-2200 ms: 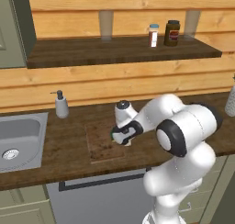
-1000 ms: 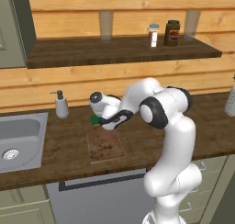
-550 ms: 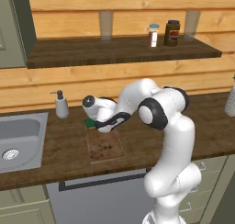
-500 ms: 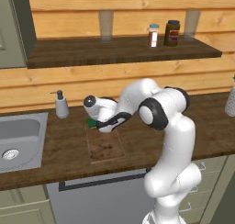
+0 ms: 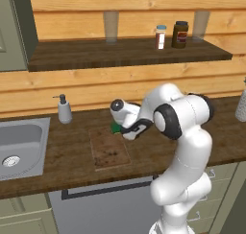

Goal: Pick up the sponge from the counter and clean the cutting board by briefly scrubbing or pressing down on the cutting board. Once finished, release the sponge.

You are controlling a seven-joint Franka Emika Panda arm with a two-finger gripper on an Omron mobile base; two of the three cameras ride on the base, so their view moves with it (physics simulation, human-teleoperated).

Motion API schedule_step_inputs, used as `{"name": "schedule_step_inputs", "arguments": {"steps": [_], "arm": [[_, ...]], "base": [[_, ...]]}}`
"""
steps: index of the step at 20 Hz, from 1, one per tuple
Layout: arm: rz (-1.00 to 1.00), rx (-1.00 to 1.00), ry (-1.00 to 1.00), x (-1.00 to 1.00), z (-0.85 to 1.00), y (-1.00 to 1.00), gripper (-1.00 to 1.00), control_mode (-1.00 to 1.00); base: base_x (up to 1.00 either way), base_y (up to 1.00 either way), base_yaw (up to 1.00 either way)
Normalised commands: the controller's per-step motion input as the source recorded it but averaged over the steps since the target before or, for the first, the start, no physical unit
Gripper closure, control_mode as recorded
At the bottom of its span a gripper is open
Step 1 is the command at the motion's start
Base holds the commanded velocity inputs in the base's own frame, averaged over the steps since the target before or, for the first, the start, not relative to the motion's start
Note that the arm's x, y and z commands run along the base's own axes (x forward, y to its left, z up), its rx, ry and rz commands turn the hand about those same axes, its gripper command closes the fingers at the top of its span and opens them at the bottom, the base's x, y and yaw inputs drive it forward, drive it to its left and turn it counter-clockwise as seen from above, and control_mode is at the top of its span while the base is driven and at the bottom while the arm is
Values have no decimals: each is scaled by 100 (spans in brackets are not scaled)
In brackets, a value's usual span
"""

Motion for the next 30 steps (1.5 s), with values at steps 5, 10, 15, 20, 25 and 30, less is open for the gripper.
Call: {"name": "schedule_step_inputs", "arguments": {"steps": [5,10,15,20,25,30], "arm": [[0,14,0,-27,33,-100,100,-100],[0,17,0,-31,34,-100,100,-100],[0,18,0,-20,31,-73,100,-100],[0,3,0,0,42,-6,-100,-100],[0,0,0,-17,93,-3,-100,-100],[0,0,0,-67,100,-2,-100,-100]], "base": [[0,0,0],[0,0,0],[0,0,0],[0,0,0],[0,0,0],[0,0,0]]}}
